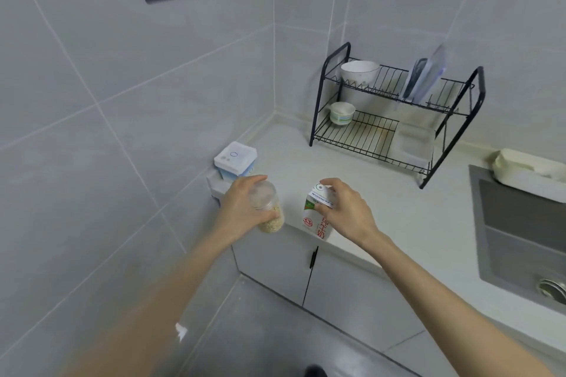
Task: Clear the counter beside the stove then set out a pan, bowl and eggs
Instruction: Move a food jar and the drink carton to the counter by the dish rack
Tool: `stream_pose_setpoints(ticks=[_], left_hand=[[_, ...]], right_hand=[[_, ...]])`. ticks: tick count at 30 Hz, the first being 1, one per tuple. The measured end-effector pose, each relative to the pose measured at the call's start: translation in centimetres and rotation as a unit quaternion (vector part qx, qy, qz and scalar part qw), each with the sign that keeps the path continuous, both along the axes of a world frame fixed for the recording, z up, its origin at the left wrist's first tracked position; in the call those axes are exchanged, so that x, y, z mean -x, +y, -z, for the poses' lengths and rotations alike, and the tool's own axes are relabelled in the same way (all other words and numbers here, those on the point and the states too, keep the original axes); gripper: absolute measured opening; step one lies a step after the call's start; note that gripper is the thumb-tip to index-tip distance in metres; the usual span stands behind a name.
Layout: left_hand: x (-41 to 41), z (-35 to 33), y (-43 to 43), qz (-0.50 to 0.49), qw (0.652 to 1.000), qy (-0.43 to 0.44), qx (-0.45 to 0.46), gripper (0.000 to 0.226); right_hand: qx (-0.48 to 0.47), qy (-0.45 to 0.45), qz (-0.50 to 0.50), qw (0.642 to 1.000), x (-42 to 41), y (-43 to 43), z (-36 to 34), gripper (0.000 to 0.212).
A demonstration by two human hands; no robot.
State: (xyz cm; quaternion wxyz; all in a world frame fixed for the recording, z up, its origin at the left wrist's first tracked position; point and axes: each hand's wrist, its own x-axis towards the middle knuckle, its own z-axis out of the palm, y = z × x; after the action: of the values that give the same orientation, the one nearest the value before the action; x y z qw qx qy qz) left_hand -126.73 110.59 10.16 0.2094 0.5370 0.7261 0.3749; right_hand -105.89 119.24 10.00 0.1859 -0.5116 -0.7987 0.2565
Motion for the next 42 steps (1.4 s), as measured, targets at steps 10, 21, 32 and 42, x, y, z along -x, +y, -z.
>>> stream_pose_setpoints(ticks=[10, 21, 32, 42], left_hand=[[5.2, 1.3, 17.7, -0.001, 1.000, -0.027, -0.003, 0.079], [10.8, 4.8, 34.7, -0.022, 0.998, 0.025, 0.056, 0.080], [14.4, 10.0, 41.9, -0.014, 0.992, 0.103, 0.066, 0.079], [15.3, 12.3, 42.6, -0.023, 0.995, 0.073, 0.071, 0.075]], right_hand=[[0.009, -0.007, -0.007, 1.000, 6.4, 16.6, 2.4, 0.046], [0.044, -0.035, -0.059, 0.997, 13.2, 31.8, 5.6, 0.043], [0.025, -0.108, -0.093, 0.989, 18.6, 37.4, 8.6, 0.046], [0.023, -0.135, -0.119, 0.983, 20.1, 38.1, 9.0, 0.052]])
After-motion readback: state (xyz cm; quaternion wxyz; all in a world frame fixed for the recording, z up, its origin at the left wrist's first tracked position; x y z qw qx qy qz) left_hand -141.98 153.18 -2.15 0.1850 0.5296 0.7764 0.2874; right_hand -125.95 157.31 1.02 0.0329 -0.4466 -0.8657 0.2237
